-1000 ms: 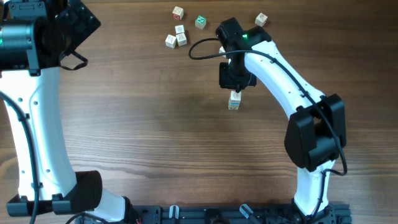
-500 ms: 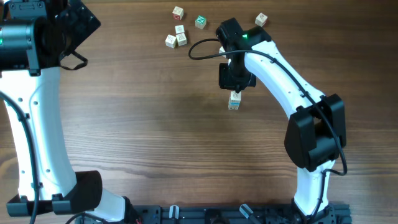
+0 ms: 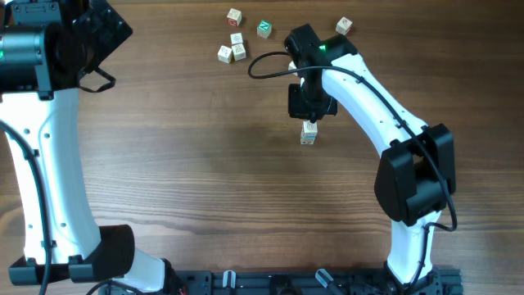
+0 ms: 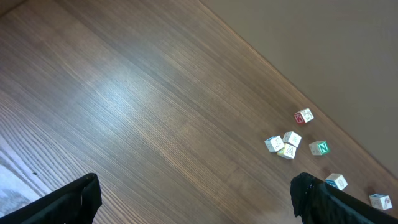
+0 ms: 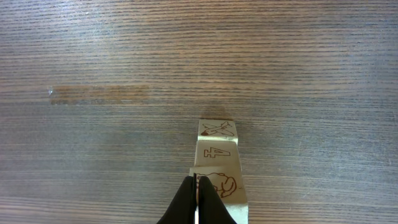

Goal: Form a tower

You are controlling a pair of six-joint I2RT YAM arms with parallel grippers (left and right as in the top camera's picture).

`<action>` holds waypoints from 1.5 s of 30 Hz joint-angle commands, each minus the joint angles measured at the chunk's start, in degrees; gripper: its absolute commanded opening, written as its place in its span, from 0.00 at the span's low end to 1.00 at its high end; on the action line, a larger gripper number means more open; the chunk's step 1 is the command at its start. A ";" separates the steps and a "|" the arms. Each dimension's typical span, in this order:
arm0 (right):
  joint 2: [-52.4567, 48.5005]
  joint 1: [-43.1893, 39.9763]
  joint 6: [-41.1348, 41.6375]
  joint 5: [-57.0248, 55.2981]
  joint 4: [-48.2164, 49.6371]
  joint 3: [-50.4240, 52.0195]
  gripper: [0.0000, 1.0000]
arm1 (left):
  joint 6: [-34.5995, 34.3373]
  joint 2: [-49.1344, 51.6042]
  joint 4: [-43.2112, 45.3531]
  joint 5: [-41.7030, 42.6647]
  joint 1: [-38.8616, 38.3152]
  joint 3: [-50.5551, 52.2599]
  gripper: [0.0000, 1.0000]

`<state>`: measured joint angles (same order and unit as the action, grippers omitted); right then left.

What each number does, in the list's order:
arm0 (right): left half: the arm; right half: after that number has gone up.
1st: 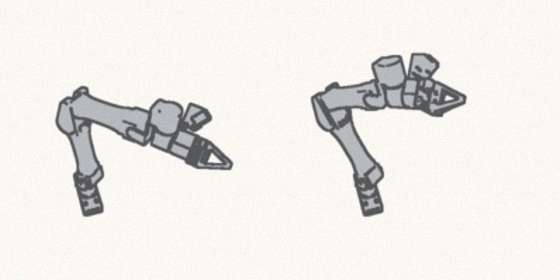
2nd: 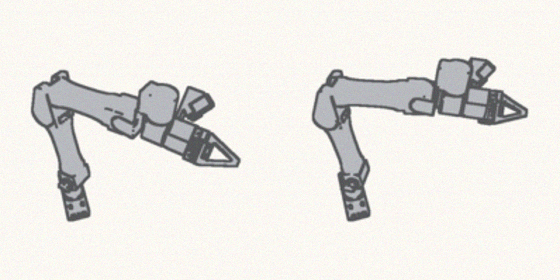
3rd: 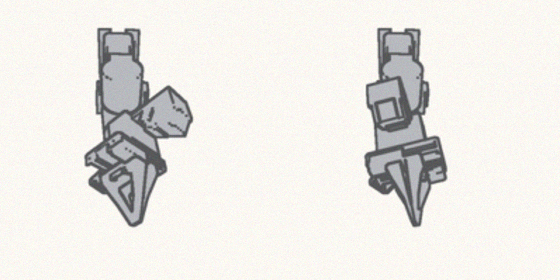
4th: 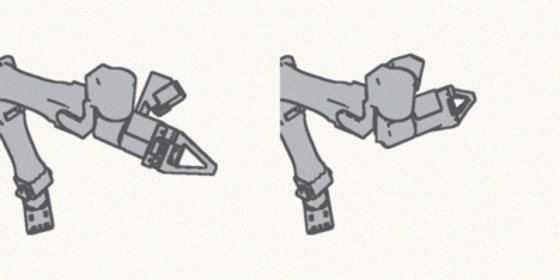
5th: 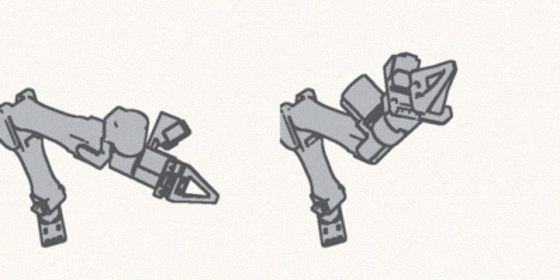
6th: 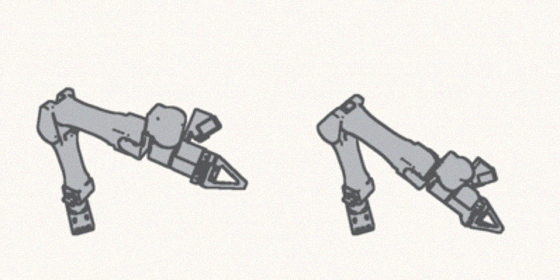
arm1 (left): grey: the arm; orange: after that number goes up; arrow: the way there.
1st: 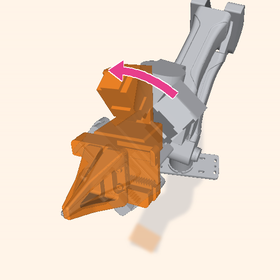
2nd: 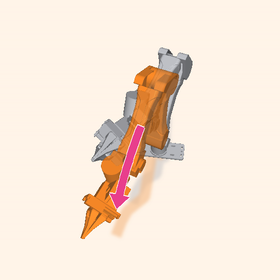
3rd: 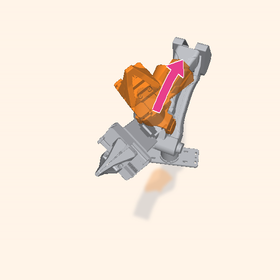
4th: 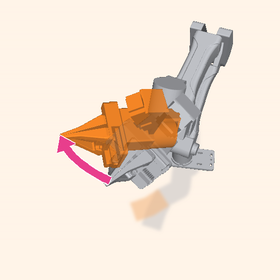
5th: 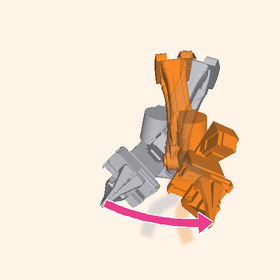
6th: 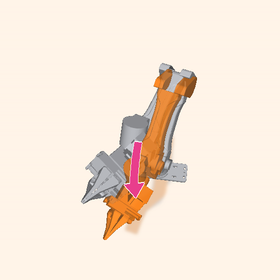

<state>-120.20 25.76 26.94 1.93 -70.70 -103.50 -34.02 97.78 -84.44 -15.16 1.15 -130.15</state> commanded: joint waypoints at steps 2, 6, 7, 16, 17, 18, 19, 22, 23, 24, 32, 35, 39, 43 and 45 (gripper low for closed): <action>1.27 0.09 -0.72 0.68 0.55 0.52 0.05 | -0.79 -1.03 0.13 -0.94 0.26 -0.57 1.00; 1.27 0.02 -1.31 -0.26 3.10 0.52 0.06 | -0.79 -1.03 0.13 -0.94 0.26 -0.59 1.00; 1.27 0.00 -1.29 -0.87 4.28 0.50 0.08 | -0.79 -1.03 0.13 -0.94 0.26 -0.59 1.00; 1.27 -0.92 -6.34 1.16 5.64 0.48 0.05 | -0.79 -1.03 0.13 -0.94 0.26 -0.59 1.00; 1.27 -0.92 -8.81 4.39 5.84 0.50 0.04 | -0.79 -1.03 0.13 -0.94 0.26 -0.59 1.00; 1.27 -0.92 -9.55 6.14 5.92 0.50 0.05 | -0.79 -1.03 0.13 -0.94 0.26 -0.59 1.00; 1.27 -0.92 -10.58 7.80 5.95 0.50 0.05 | -0.79 -1.03 0.13 -0.94 0.26 -0.59 1.00; 1.27 -0.81 -13.05 11.26 5.42 0.50 0.05 | -0.79 -1.03 0.13 -0.94 0.26 -0.59 1.00; 1.27 -0.81 -13.49 11.72 4.94 0.50 0.05 | -0.79 -1.03 0.13 -0.94 0.26 -0.57 1.00; 1.27 -0.81 -13.49 11.72 4.33 0.50 0.05 | -0.79 -1.03 0.13 -0.94 0.26 -0.59 1.00; 1.27 -0.44 -16.46 12.63 0.63 0.50 0.05 | -0.79 -1.03 0.13 -0.94 0.26 -0.59 1.00; 1.27 -0.44 -16.22 10.64 0.26 0.50 0.05 | -0.79 -1.03 0.13 -0.94 0.26 -0.59 1.00; 1.27 -0.44 -14.80 8.15 0.09 0.50 0.05 | -0.79 -1.03 0.13 -0.94 0.26 -0.57 1.00; 1.27 -0.44 -14.73 6.99 0.09 0.52 0.04 | -0.79 -1.03 0.13 -0.94 0.26 -0.59 1.00; 1.27 -0.44 -14.73 6.99 0.04 0.52 0.04 | -0.79 -1.03 0.13 -0.94 0.26 -0.59 1.00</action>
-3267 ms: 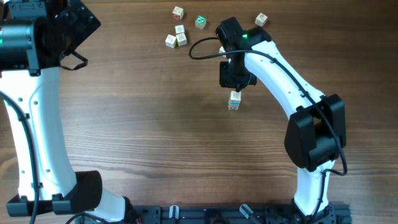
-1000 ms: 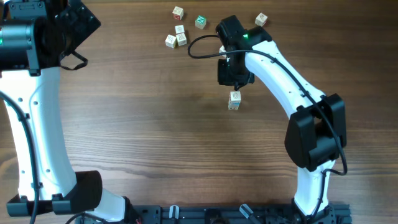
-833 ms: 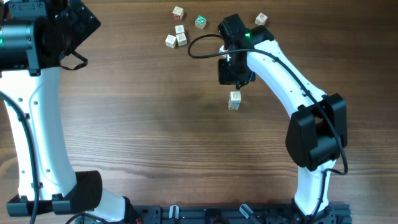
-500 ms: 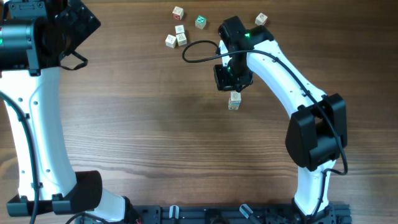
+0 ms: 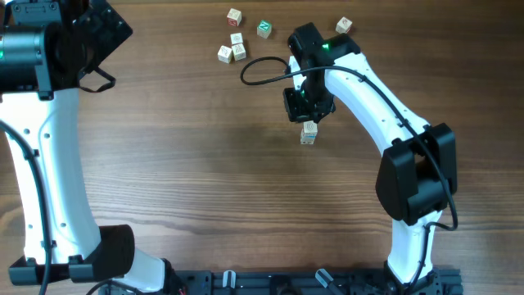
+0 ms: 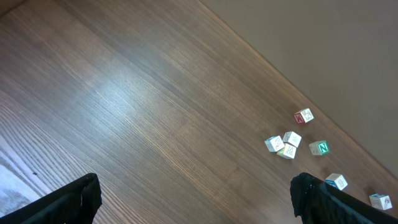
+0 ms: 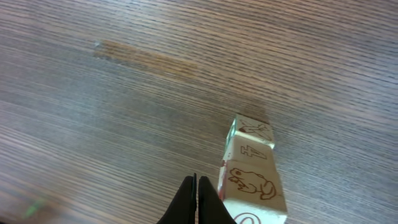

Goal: Form a tower

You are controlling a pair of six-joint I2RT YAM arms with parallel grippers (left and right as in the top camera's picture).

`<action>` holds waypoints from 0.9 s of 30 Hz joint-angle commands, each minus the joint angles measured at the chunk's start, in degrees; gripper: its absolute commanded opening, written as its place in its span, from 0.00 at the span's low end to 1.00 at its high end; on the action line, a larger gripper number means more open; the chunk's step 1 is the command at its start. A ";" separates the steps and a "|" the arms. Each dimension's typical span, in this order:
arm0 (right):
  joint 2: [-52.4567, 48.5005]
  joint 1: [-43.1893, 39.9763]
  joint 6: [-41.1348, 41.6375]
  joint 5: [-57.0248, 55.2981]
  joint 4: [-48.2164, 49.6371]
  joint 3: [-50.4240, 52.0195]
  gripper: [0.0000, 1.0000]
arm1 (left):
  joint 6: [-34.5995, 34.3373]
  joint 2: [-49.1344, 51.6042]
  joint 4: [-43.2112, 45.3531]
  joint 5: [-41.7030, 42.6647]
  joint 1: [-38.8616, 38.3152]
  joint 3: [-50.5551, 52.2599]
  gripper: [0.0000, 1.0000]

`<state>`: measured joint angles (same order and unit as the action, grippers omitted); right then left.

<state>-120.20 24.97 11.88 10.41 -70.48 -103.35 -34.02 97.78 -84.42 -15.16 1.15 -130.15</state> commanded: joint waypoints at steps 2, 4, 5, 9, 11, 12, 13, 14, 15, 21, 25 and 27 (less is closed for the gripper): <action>1.27 0.35 0.35 -1.51 -0.31 0.37 0.05 | -0.79 -1.03 0.11 -0.94 0.26 -0.57 1.00; 1.27 0.35 0.33 -1.66 -0.33 0.37 0.04 | -0.76 -1.03 0.11 -0.94 0.26 -0.57 1.00; 1.27 0.35 0.33 -1.66 -0.33 0.37 0.05 | -0.79 -1.03 0.11 -0.94 0.26 -0.59 1.00; 1.27 0.35 0.37 -2.10 -0.52 0.37 0.05 | -0.79 -1.03 0.11 -0.94 0.26 -0.57 1.00; 1.27 0.35 0.35 -2.14 -0.55 0.35 0.05 | -0.79 -1.03 0.11 -0.94 0.26 -0.59 1.00; 1.27 0.35 0.48 -2.56 -0.57 0.37 0.05 | -0.79 -1.03 0.11 -0.94 0.26 -0.57 1.00; 1.27 0.35 1.07 -3.26 -0.63 0.37 0.05 | -0.79 -1.03 0.11 -0.94 0.26 -0.59 1.00; 1.27 0.35 1.73 -3.82 -0.72 0.35 0.05 | -0.79 -1.03 0.11 -0.94 0.26 -0.59 1.00; 1.27 0.35 1.79 -4.07 -0.74 0.37 0.05 | -0.79 -1.03 0.11 -0.94 0.26 -0.59 1.00; 1.27 0.35 1.75 -4.04 -0.48 0.37 0.05 | -0.79 -1.03 0.11 -0.94 0.26 -0.59 1.00; 1.27 0.35 1.57 -3.96 1.73 0.37 0.05 | -0.79 -1.03 0.11 -0.94 0.26 -0.59 1.00; 1.27 0.35 1.38 -3.56 3.37 0.35 0.05 | -0.79 -1.03 0.11 -0.94 0.26 -0.59 1.00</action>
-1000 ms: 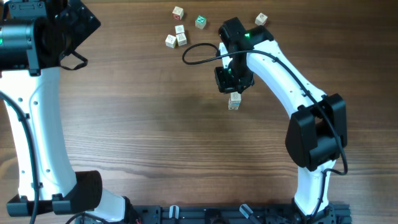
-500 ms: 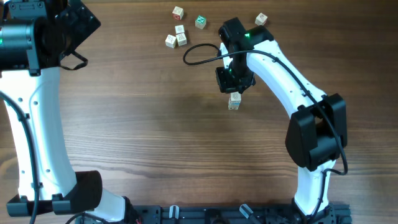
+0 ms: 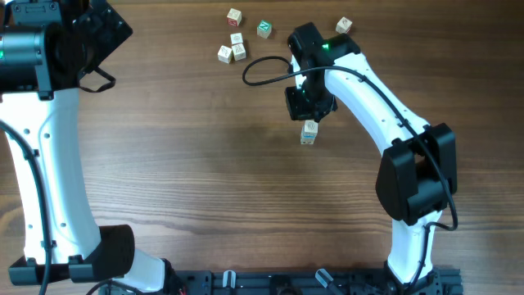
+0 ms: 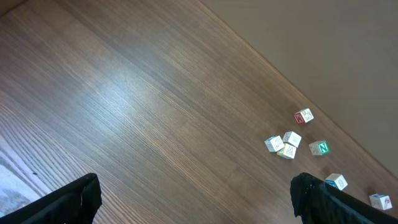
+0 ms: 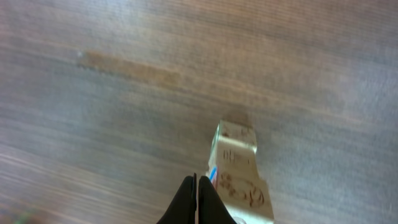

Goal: Form a tower

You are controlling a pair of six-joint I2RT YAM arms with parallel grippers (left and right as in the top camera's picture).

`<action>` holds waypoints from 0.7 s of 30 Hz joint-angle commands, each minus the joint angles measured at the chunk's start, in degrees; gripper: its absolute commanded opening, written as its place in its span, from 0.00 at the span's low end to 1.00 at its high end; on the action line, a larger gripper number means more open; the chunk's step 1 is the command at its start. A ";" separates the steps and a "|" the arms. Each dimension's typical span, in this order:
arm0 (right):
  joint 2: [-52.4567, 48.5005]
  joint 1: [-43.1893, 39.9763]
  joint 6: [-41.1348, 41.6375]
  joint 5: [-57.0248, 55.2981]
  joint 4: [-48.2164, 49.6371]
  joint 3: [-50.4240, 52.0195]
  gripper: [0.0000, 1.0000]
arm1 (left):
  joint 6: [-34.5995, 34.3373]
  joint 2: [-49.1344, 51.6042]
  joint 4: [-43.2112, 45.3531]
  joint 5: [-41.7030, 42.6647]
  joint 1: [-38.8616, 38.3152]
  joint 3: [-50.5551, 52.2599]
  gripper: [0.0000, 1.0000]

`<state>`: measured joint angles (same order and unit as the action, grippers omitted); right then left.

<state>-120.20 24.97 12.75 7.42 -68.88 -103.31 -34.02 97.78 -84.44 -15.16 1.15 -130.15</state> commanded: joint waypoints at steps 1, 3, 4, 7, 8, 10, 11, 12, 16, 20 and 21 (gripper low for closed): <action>1.27 0.35 0.35 -0.31 2.62 0.31 0.04 | -0.79 -1.03 0.13 -0.94 0.26 -0.59 1.00; 1.27 0.33 0.90 -0.35 4.87 0.15 0.05 | -0.79 -1.03 0.13 -0.94 0.26 -0.57 1.00; 1.27 0.17 0.92 -0.42 5.95 -0.11 0.05 | -0.76 -1.03 0.13 -0.94 0.26 -0.59 1.00; 1.29 -0.68 4.52 -4.85 6.62 -1.97 0.04 | -0.79 -1.03 0.13 -0.94 0.26 -0.57 1.00; 1.29 -1.07 6.54 -6.84 6.05 -2.64 0.04 | -0.79 -1.03 0.13 -0.94 0.26 -0.57 1.00; 1.29 -2.14 10.84 -10.97 3.26 -3.96 0.04 | -0.79 -1.03 0.13 -0.94 0.26 -0.57 1.00; 1.29 -2.86 12.46 -12.20 1.62 -4.13 0.04 | -0.79 -1.03 0.13 -0.94 0.26 -0.59 1.00; 1.29 -3.54 12.94 -12.33 0.22 -4.13 0.04 | -0.79 -1.03 0.13 -0.94 0.26 -0.59 1.00; 1.29 -5.70 15.80 -12.37 -5.68 -4.04 0.05 | -0.79 -1.03 0.13 -0.94 0.26 -0.59 1.00; 1.29 -5.68 15.82 -11.85 -7.82 -4.02 0.05 | -0.79 -1.03 0.13 -0.94 0.26 -0.59 1.00; 1.29 -5.66 15.87 -11.08 -9.42 -4.02 0.04 | -0.79 -1.03 0.13 -0.94 0.26 -0.57 1.00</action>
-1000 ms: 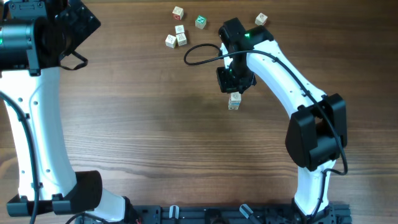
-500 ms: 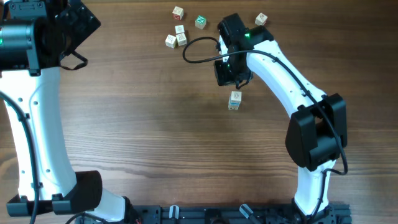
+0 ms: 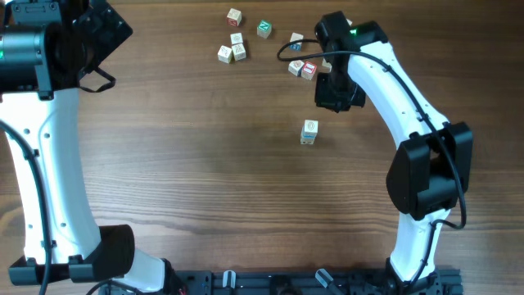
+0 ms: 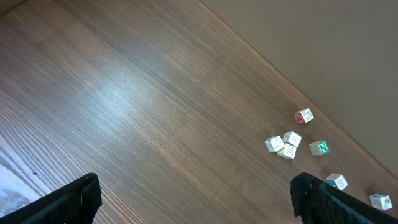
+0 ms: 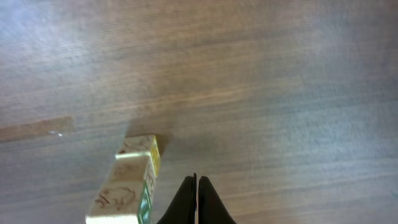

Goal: Form a tower

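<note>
The tower (image 3: 309, 131) is a stack of several pale wooden picture blocks standing near the table's middle. In the right wrist view the tower (image 5: 127, 186) rises at the lower left. My right gripper (image 3: 332, 100) hangs up and to the right of it, apart from it. Its fingers (image 5: 188, 198) are pressed together with nothing between them. Loose blocks (image 3: 302, 69) lie just behind, next to that arm. My left gripper (image 4: 196, 190) is wide open and empty, high over the far left of the table.
More loose blocks lie at the back: a cluster (image 3: 232, 51), a green one (image 3: 264, 29), a red-edged one (image 3: 234, 15) and one (image 3: 344, 25) by the right arm. The left wrist view shows the same cluster (image 4: 285, 144) near the table's far edge (image 4: 261, 62).
My right gripper, still shut, has moved from just behind the tower to a spot up and to its right, uncovering loose blocks. The tower stands unchanged. The left arm has not moved.
My right gripper stayed shut and empty close behind the standing tower through all three earlier moments, shifting only slightly from side to side. Now it is off to the right of the tower. The tower kept its place; the left arm stayed still and open.
</note>
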You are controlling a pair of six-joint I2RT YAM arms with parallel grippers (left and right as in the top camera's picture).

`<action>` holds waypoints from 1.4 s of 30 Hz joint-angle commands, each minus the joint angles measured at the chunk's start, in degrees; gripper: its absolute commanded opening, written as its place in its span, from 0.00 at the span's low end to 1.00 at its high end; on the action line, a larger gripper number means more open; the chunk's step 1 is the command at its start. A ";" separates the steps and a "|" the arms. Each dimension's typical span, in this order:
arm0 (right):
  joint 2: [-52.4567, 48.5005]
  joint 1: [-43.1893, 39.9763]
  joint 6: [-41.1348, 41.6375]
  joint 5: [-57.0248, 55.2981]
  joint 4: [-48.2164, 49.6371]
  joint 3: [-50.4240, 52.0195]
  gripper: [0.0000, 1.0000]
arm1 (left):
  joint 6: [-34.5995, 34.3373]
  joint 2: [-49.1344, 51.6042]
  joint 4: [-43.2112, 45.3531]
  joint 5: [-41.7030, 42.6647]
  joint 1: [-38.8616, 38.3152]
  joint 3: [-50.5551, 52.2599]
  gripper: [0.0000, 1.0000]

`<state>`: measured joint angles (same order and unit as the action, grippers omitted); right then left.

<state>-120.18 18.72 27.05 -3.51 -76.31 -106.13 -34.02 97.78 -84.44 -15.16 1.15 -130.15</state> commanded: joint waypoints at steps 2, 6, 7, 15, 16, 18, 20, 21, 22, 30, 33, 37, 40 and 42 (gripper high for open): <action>1.27 0.59 1.46 -0.15 -4.46 -0.94 0.05 | -0.79 -1.03 0.13 -0.94 0.26 -0.59 1.00; 1.25 0.52 4.11 1.68 -2.54 3.23 0.05 | -0.79 -1.03 0.13 -0.94 0.26 -0.59 1.00; 1.25 0.52 4.04 2.71 -1.92 3.89 0.04 | -0.79 -1.03 0.13 -0.94 0.26 -0.57 1.00; 1.25 0.52 3.93 6.34 0.20 5.73 0.04 | -0.79 -1.03 0.13 -0.94 0.26 -0.59 1.00; 1.25 0.52 3.69 6.80 0.33 5.73 0.04 | -0.79 -1.03 0.13 -0.94 0.26 -0.57 1.00; 1.25 0.52 2.93 8.24 0.57 5.73 0.04 | -0.79 -1.03 0.13 -0.94 0.26 -0.57 1.00; 1.25 0.52 2.91 9.05 0.59 5.73 0.04 | -0.79 -1.03 0.13 -0.94 0.26 -0.59 1.00; 1.25 0.52 2.89 9.62 0.61 5.73 0.04 | -0.79 -1.03 0.13 -0.94 0.26 -0.59 1.00; 1.25 0.52 2.89 9.86 0.63 5.73 0.04 | -0.79 -1.03 0.13 -0.94 0.26 -0.59 1.00; 1.25 0.52 2.60 11.13 1.27 5.73 0.04 | -0.79 -1.03 0.13 -0.94 0.26 -0.57 1.00; 1.25 0.52 2.47 11.52 1.62 5.73 0.04 | -0.79 -1.03 0.13 -0.94 0.26 -0.59 1.00; 1.25 0.52 2.47 11.56 1.73 5.73 0.04 | -0.79 -1.03 0.13 -0.94 0.26 -0.57 1.00; 1.25 0.52 2.45 11.78 1.75 5.73 0.04 | -0.79 -1.03 0.13 -0.94 0.26 -0.59 1.00; 1.27 0.52 2.16 12.20 1.92 5.73 0.04 | -0.79 -1.03 0.13 -0.94 0.26 -0.57 1.00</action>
<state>-119.98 19.07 29.95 7.51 -74.67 -100.84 -34.02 97.78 -84.44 -15.16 1.15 -130.15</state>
